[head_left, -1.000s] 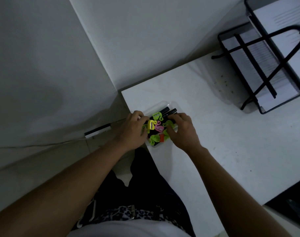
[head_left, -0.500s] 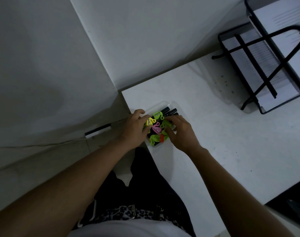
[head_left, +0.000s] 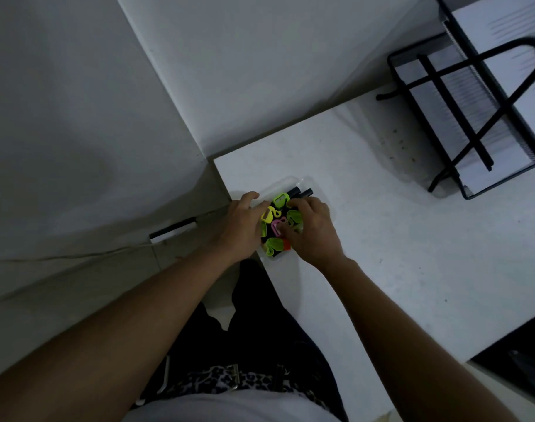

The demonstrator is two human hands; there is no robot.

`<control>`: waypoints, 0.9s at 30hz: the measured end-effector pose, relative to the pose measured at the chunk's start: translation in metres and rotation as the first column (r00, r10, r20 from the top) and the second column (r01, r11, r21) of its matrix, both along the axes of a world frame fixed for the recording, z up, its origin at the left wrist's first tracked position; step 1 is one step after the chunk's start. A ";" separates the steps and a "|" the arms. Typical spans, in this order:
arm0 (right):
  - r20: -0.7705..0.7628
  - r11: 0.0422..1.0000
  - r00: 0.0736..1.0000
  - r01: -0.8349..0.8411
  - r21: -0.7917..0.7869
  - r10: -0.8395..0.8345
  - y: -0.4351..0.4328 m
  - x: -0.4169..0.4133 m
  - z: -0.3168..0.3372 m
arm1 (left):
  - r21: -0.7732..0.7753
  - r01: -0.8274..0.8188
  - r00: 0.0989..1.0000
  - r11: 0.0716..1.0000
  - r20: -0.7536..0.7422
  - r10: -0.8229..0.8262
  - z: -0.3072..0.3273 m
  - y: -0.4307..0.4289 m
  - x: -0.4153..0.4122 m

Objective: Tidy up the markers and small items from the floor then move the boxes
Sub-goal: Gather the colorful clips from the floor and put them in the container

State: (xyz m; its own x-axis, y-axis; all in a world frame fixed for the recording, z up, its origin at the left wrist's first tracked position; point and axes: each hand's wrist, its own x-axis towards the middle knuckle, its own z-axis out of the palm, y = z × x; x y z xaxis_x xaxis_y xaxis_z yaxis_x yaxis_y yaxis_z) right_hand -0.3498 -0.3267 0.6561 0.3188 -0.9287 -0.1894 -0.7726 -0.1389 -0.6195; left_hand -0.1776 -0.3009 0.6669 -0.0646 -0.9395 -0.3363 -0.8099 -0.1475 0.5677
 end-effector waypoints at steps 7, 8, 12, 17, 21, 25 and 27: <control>0.013 0.995 0.995 -0.096 0.004 0.095 -0.004 -0.001 0.000 | -0.068 -0.068 0.990 0.995 -0.132 0.059 0.004 0.002 0.007; 0.024 0.995 0.995 -0.097 0.009 0.097 -0.004 -0.002 0.000 | -0.064 -0.076 0.988 0.995 -0.139 0.066 0.003 0.004 0.008; 0.070 0.997 0.995 -0.070 0.023 0.069 -0.005 -0.007 0.004 | -0.058 -0.077 0.988 0.995 -0.135 0.068 0.002 0.008 0.013; 0.075 0.993 0.992 -0.102 0.057 0.097 -0.002 -0.007 0.009 | -0.041 -0.069 0.988 0.997 -0.139 0.062 0.003 0.011 0.018; 0.051 0.995 0.997 -0.055 0.084 0.051 0.000 -0.006 0.010 | -0.039 -0.063 0.989 0.997 -0.134 0.057 0.006 0.015 0.025; 0.035 0.998 0.999 0.019 0.056 -0.021 0.002 -0.006 0.013 | -0.053 -0.065 0.992 0.996 -0.114 0.059 0.011 0.020 0.034; 0.045 0.997 0.996 0.071 0.019 -0.071 0.005 -0.003 0.016 | -0.063 -0.072 0.992 0.995 -0.108 0.065 0.014 0.025 0.042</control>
